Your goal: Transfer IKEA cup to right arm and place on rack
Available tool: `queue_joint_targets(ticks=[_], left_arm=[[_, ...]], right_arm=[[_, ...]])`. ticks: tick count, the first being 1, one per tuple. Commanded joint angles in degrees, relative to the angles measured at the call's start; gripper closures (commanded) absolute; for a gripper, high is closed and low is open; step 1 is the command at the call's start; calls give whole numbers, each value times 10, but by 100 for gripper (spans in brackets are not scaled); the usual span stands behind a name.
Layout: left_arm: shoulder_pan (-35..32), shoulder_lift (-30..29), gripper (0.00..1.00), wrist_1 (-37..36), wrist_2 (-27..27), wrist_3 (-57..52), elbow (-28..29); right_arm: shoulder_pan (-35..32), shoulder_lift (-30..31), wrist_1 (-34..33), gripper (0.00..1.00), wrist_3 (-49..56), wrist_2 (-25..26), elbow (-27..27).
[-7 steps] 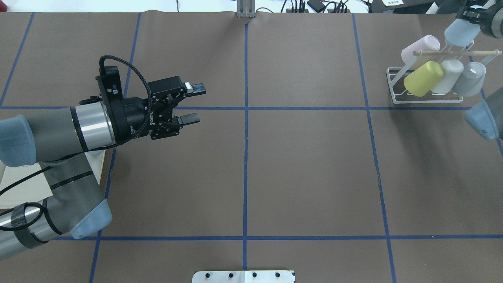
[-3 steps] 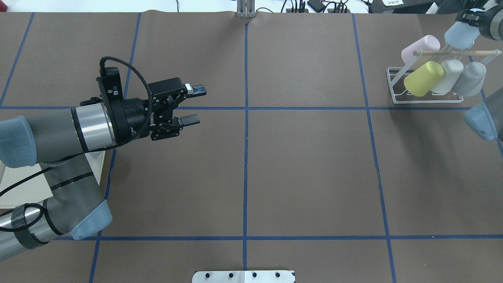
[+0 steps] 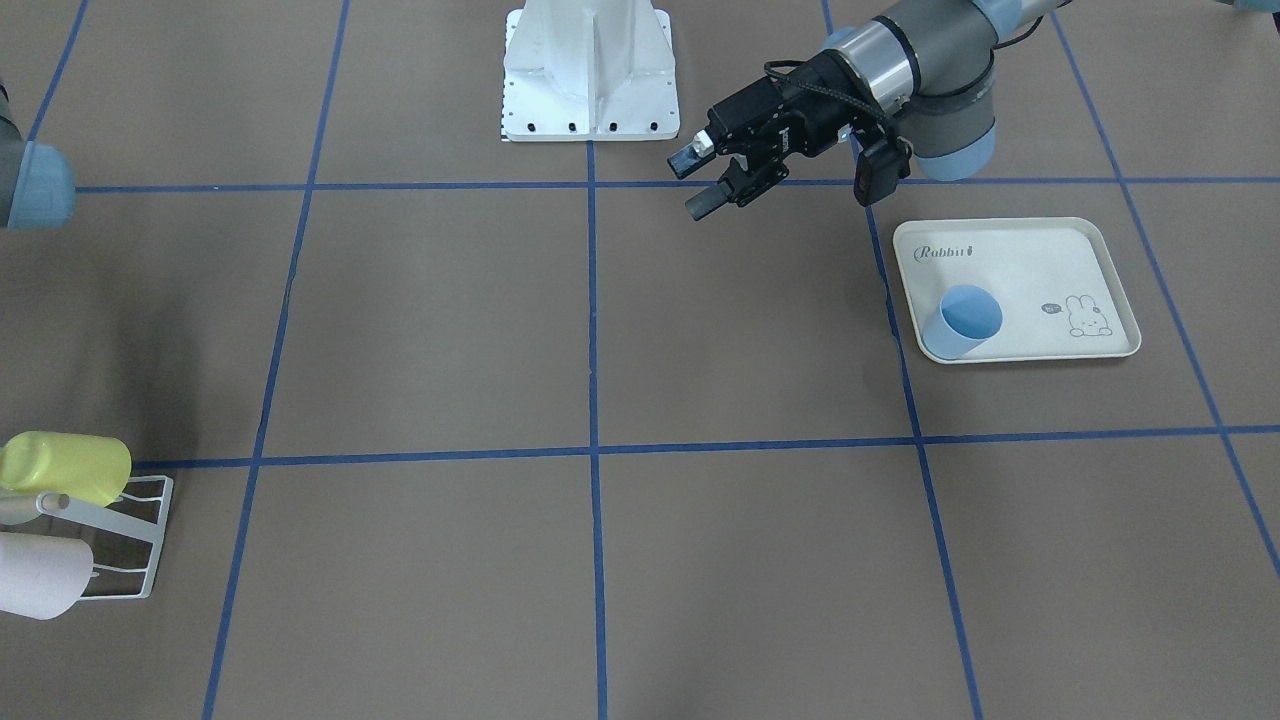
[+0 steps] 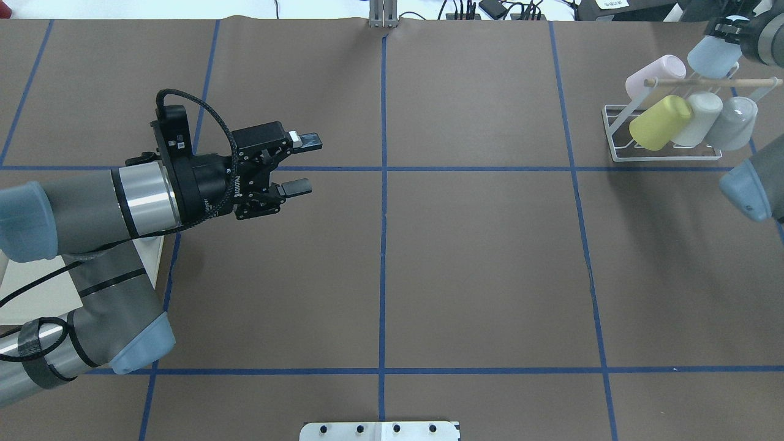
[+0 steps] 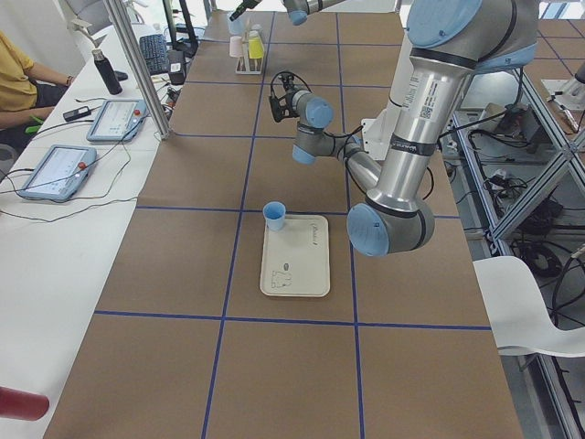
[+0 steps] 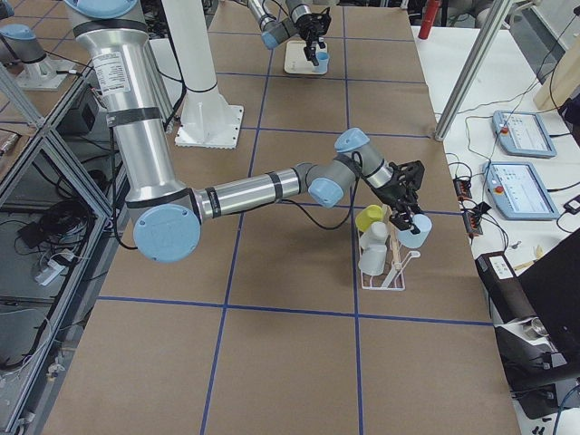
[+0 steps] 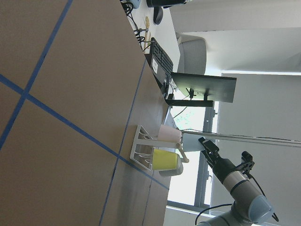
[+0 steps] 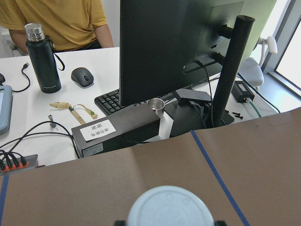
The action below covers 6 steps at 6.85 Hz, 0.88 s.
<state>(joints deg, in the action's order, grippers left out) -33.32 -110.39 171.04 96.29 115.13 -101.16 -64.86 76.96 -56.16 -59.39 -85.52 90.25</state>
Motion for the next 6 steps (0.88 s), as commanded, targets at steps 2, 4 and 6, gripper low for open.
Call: queue_joint_targets(ticks=[2, 4, 6], left_arm=[[0, 0, 0, 0, 0, 0, 0], [0, 0, 0, 0, 0, 0, 0], [0, 0, 0, 0, 0, 0, -1]], right_arm=[[8, 0, 0, 100, 1, 0, -12], [13, 0, 0, 100, 1, 1, -15], [18, -1, 0, 100, 2, 2, -24]])
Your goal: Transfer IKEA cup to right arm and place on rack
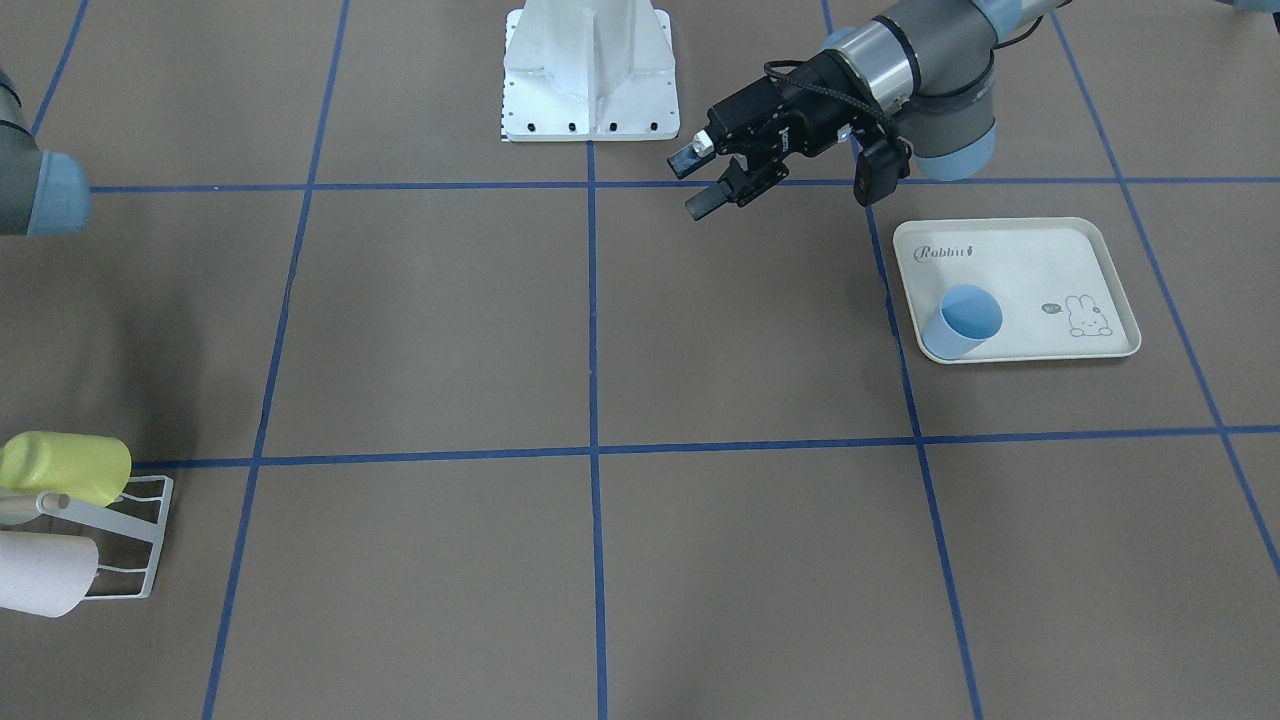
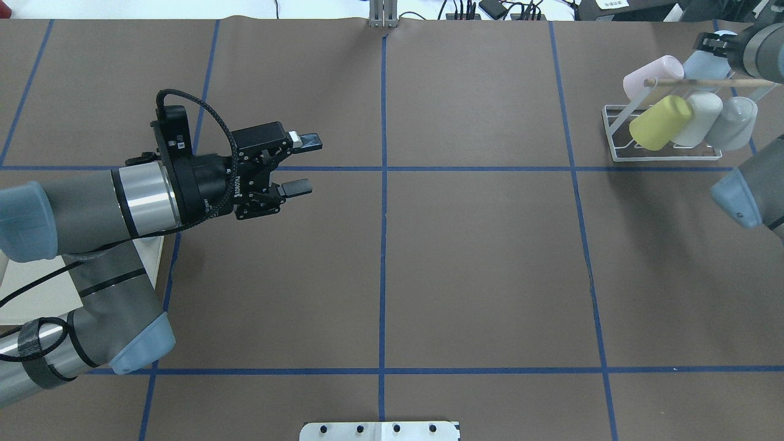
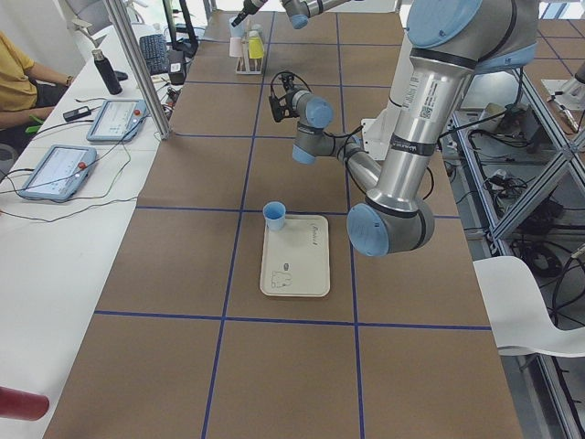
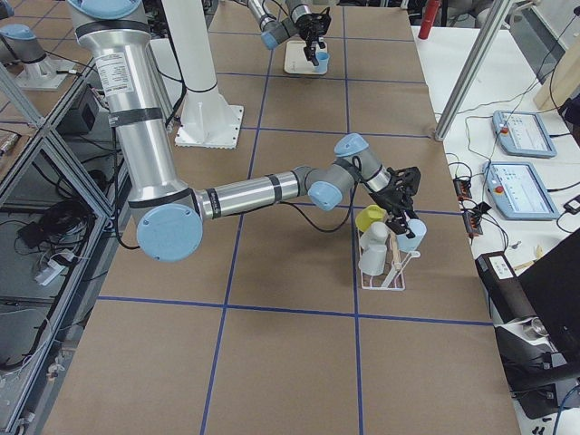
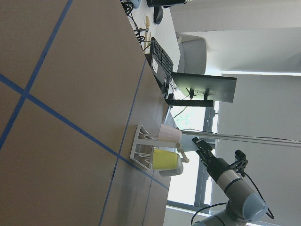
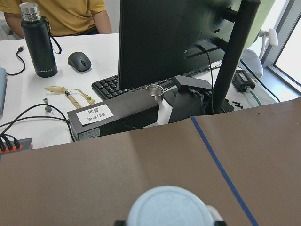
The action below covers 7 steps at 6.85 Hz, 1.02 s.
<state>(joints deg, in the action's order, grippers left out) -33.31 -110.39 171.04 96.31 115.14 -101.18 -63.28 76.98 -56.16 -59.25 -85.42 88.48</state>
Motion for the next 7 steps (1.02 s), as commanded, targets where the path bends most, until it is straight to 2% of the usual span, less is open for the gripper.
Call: queue_joint_targets(ticks=[1, 2, 4, 5, 6, 7], left_arm=[[0, 0, 0, 0, 0, 0, -1], [0, 0, 0, 0, 0, 0, 0], [-4, 4, 0, 0, 8, -2, -8], [-13, 18, 0, -1, 20, -3, -19], [-54, 31, 0, -6, 48, -6, -20], [-74, 72, 0, -12, 69, -111, -24]], right_arm=[[13, -2, 1, 54, 3, 3, -10], [24, -14, 11, 1, -2, 14, -20], [24, -17, 62, 0, -20, 14, -43], [24, -24, 82, 0, -20, 14, -36], [23, -23, 79, 0, -20, 9, -10], [21, -11, 73, 0, -19, 2, 27]])
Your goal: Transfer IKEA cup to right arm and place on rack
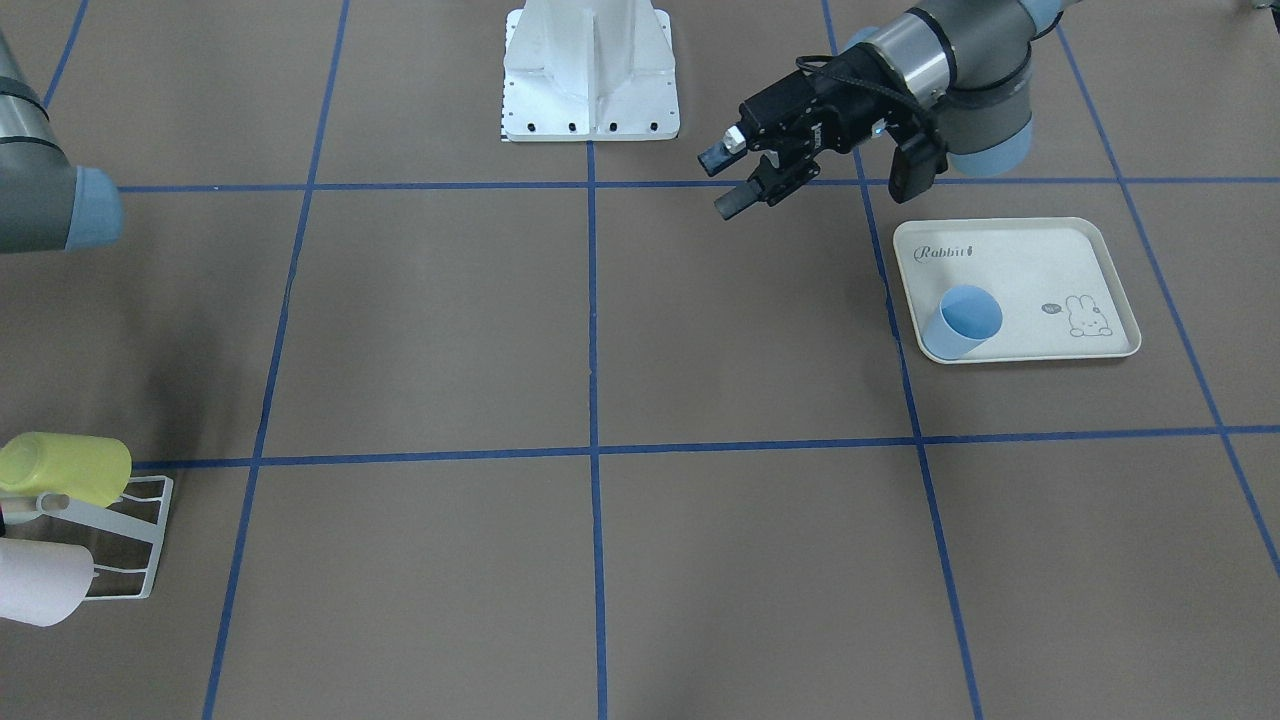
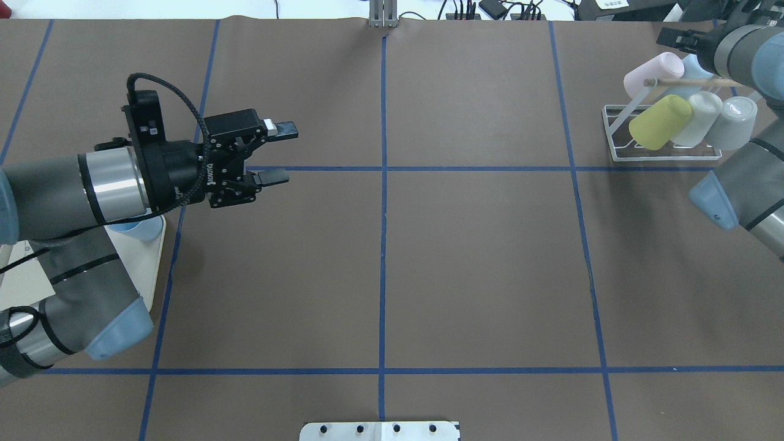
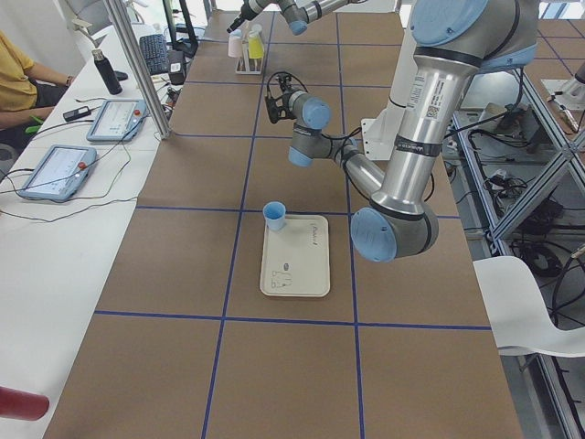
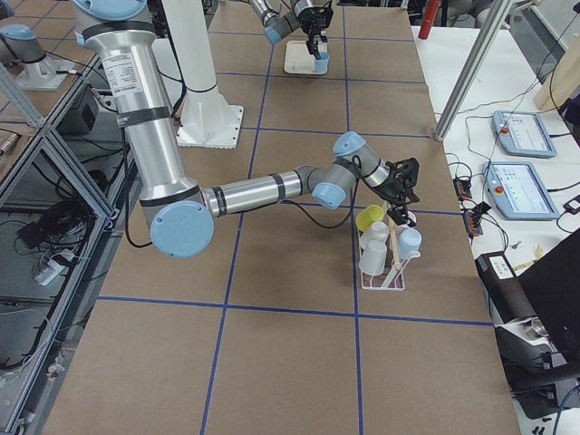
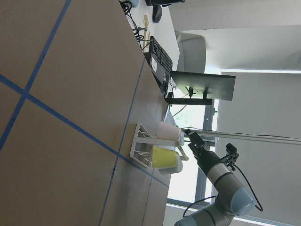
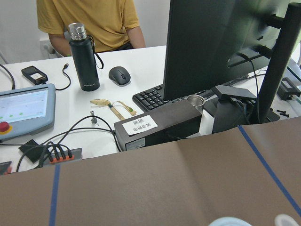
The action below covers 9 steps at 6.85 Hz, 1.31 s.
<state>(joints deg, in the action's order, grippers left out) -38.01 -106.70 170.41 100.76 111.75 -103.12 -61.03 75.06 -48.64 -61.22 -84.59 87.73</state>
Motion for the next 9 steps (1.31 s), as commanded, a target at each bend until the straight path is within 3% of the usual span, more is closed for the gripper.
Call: queue_joint_targets(ticks=[1, 2, 4, 7, 9], left_arm=[[-46, 99, 0, -14, 24, -207, -6], [-78, 157, 0, -60, 23, -376, -8], [-123, 221, 0, -109, 22, -577, 2], [-122, 200, 0, -375, 36, -609, -53], [-121, 201, 0, -346, 47, -604, -17]], right_arm=[[0, 44, -2, 0, 0, -21, 78], [11, 75, -1, 0, 0, -63, 126], [41, 102, -1, 0, -12, -114, 185], [130, 103, 3, 0, -73, -116, 194], [143, 103, 4, 0, -73, -114, 197]])
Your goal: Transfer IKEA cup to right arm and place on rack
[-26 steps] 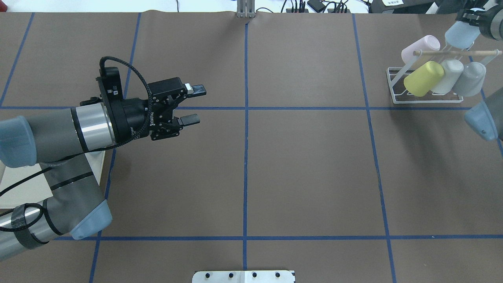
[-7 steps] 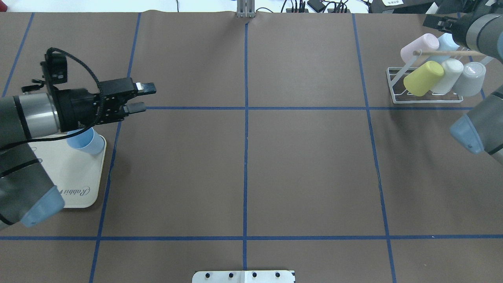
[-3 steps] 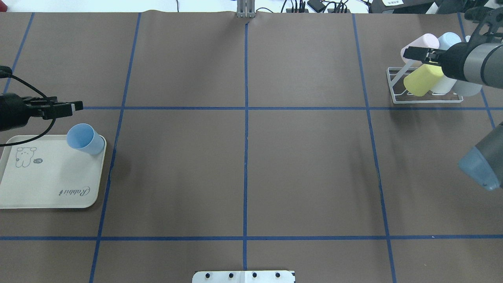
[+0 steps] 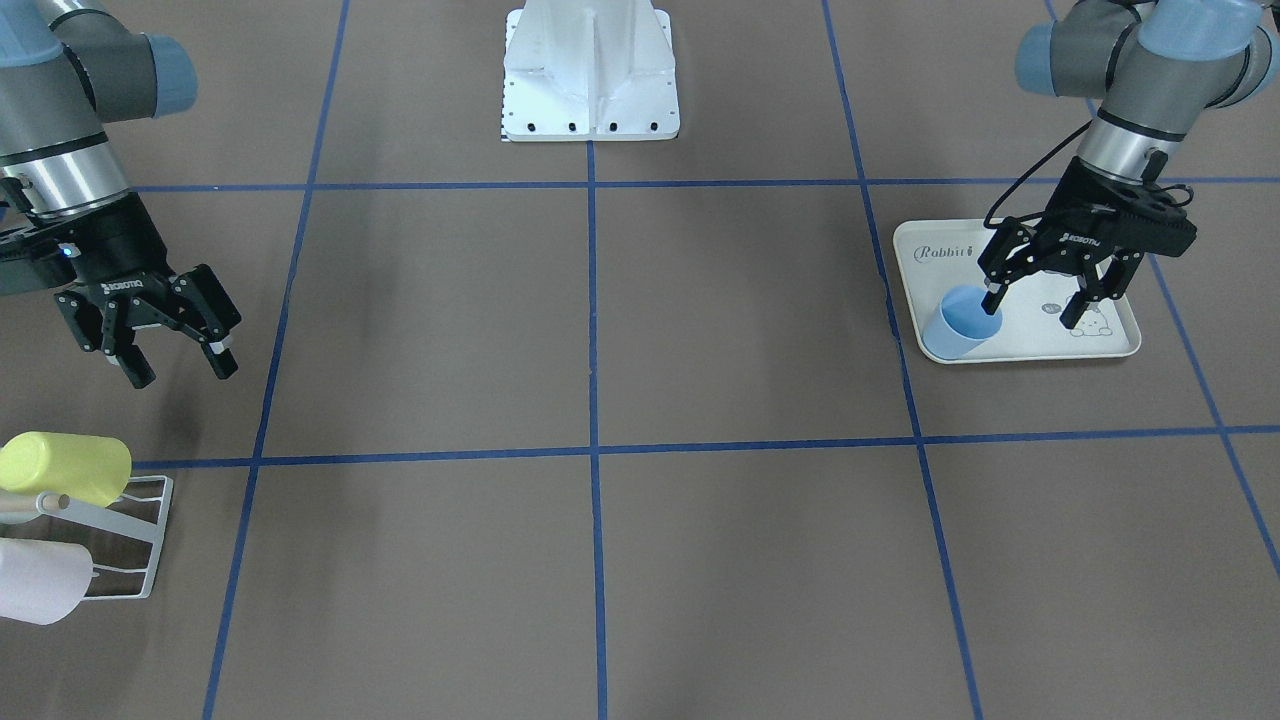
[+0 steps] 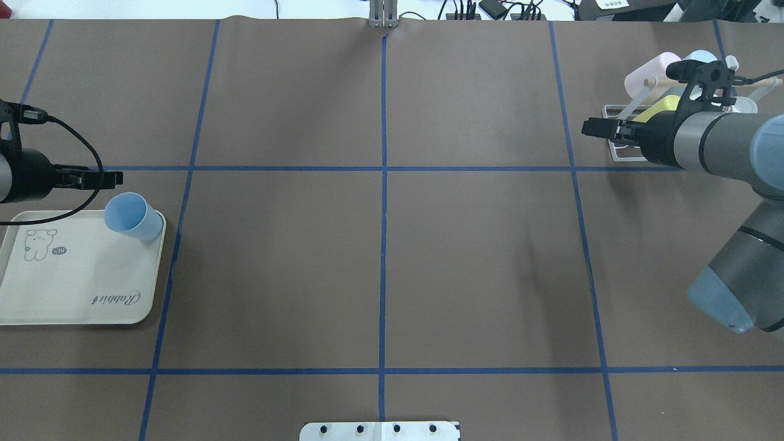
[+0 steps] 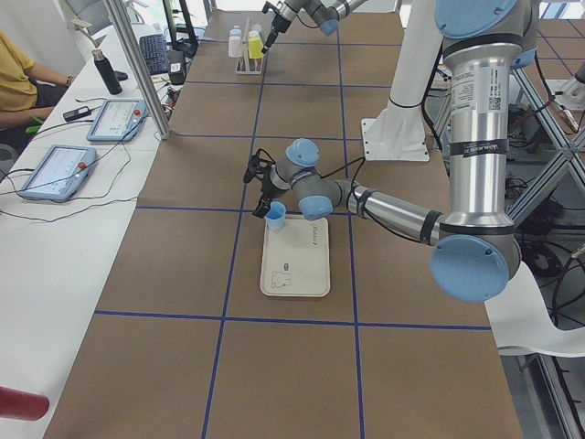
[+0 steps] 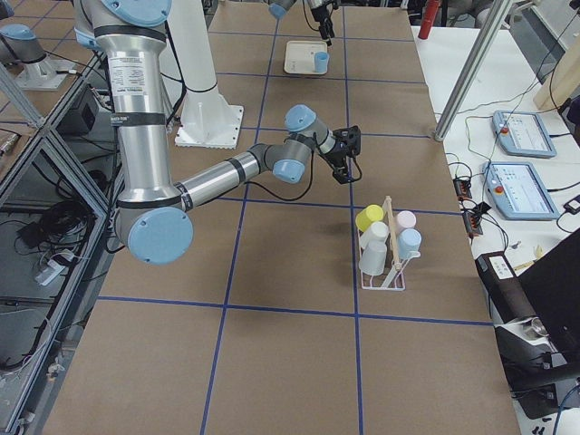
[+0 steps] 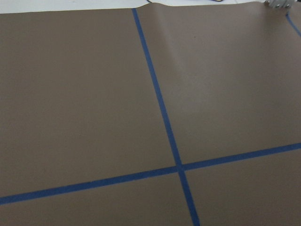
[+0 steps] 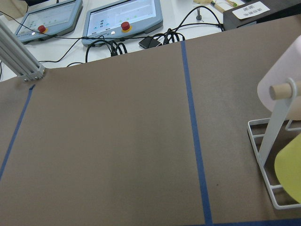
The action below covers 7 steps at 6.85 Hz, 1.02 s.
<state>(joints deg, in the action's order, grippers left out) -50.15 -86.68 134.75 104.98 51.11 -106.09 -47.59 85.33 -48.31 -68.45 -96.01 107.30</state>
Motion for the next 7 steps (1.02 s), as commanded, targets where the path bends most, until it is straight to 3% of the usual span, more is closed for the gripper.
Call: queue_joint_targets(ticks=[1, 3, 6, 7], left_arm=[[3, 0, 1, 9, 6, -1, 36], [4, -2, 10, 3, 29, 0, 40], [39, 2, 11, 3, 41, 7, 48], [44, 3, 50, 3, 41, 7, 49]], right_arm=[[15, 0, 1, 0, -3, 3, 1], [19, 5, 2, 0, -3, 3, 1], [23, 12, 3, 0, -3, 3, 1], [24, 17, 4, 0, -3, 2, 2]])
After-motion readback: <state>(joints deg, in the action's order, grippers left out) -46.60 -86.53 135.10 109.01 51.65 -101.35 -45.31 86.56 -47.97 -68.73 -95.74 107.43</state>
